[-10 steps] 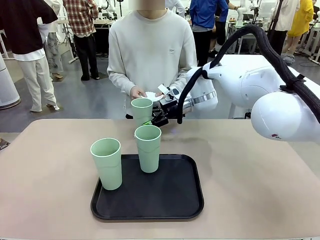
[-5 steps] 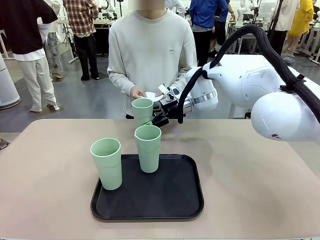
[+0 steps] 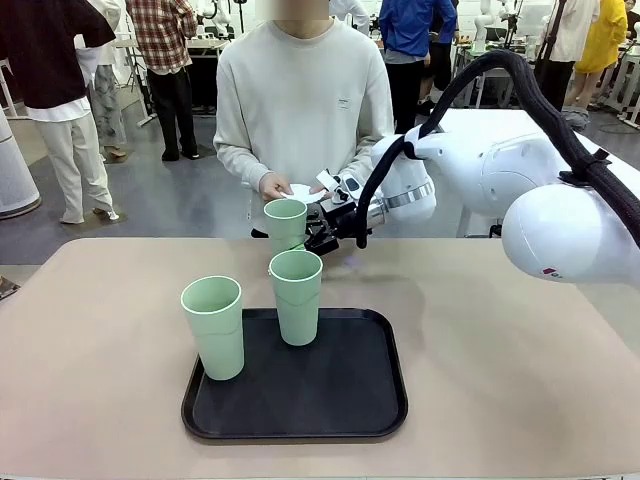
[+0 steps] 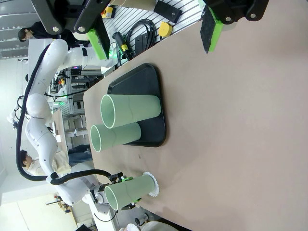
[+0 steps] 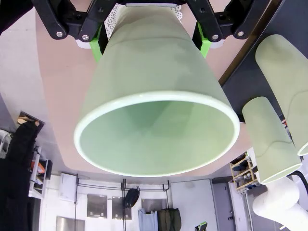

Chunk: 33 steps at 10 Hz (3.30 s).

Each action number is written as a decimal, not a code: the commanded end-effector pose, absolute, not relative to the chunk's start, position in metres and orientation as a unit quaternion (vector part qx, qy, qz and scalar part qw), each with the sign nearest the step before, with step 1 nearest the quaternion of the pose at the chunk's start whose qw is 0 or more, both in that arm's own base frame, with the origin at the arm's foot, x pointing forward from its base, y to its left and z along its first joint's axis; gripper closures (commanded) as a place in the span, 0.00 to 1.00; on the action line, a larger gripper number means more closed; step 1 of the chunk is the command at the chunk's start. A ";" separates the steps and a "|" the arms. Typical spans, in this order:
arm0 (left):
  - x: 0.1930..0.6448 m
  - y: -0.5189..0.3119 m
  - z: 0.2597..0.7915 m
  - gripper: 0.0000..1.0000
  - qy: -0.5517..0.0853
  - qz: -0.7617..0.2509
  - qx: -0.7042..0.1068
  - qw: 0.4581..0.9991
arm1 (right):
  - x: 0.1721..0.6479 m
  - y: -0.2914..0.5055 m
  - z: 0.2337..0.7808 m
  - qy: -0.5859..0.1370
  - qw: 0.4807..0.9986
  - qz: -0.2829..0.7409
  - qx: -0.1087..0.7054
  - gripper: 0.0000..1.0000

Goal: Place coasters on the table and set cups on them.
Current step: Pick up one Reusable plastic cup and place it on a coaster set by the human.

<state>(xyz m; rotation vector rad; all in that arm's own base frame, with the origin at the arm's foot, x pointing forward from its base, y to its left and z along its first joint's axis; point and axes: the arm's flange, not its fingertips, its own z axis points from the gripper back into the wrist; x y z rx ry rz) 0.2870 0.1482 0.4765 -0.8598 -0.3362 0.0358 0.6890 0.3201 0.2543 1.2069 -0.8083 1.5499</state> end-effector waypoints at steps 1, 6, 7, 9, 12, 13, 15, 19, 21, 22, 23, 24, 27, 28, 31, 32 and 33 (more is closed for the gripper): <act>0.289 0.147 0.476 0.00 -0.168 0.019 -0.420 0.892 | 0.699 0.320 0.256 -0.328 0.484 0.648 0.487 0.17; 0.289 0.147 0.476 0.00 -0.168 0.019 -0.420 0.892 | 0.700 0.320 0.254 -0.327 0.477 0.653 0.488 0.17; 0.289 0.147 0.476 0.00 -0.168 0.019 -0.420 0.892 | 0.700 0.321 0.255 -0.326 0.477 0.653 0.490 0.02; 0.289 0.147 0.476 0.00 -0.168 0.019 -0.420 0.892 | 0.699 0.321 0.254 -0.323 0.476 0.654 0.492 0.00; 0.289 0.147 0.476 0.00 -0.168 0.019 -0.420 0.892 | 0.699 0.321 0.254 -0.322 0.474 0.651 0.498 0.00; 0.289 0.147 0.476 0.00 -0.168 0.019 -0.420 0.892 | 0.700 0.321 0.254 -0.320 0.471 0.652 0.501 0.00; 0.289 0.147 0.476 0.00 -0.168 0.019 -0.420 0.892 | 0.700 0.320 0.253 -0.318 0.469 0.652 0.504 0.00; 0.289 0.147 0.476 0.00 -0.168 0.019 -0.420 0.892 | 0.698 0.309 0.253 -0.324 0.455 0.658 0.505 0.00; 0.289 0.147 0.476 0.00 -0.168 0.019 -0.420 0.892 | 0.699 0.304 0.253 -0.325 0.453 0.658 0.506 0.00; 0.289 0.147 0.476 0.00 -0.168 0.019 -0.420 0.892 | 0.700 0.302 0.253 -0.326 0.452 0.656 0.509 0.00; 0.289 0.147 0.476 0.00 -0.168 0.019 -0.420 0.892 | 0.700 0.300 0.253 -0.328 0.452 0.653 0.511 0.00; 0.289 0.147 0.476 0.00 -0.168 0.019 -0.420 0.892 | 0.701 0.299 0.252 -0.327 0.453 0.650 0.514 0.00; 0.289 0.147 0.476 0.00 -0.168 0.019 -0.420 0.892 | 0.703 0.297 0.251 -0.326 0.456 0.646 0.518 0.00; 0.289 0.147 0.476 0.00 -0.168 0.019 -0.420 0.892 | 0.703 0.297 0.251 -0.326 0.459 0.645 0.517 0.00; 0.289 0.147 0.476 0.00 -0.168 0.019 -0.420 0.892 | 0.705 0.294 0.250 -0.328 0.475 0.634 0.515 0.00; 0.289 0.147 0.476 0.00 -0.168 0.019 -0.420 0.892 | 0.706 0.290 0.251 -0.330 0.480 0.630 0.514 0.00; 0.289 0.147 0.476 0.00 -0.168 0.019 -0.420 0.892 | 0.706 0.287 0.251 -0.334 0.483 0.626 0.513 0.00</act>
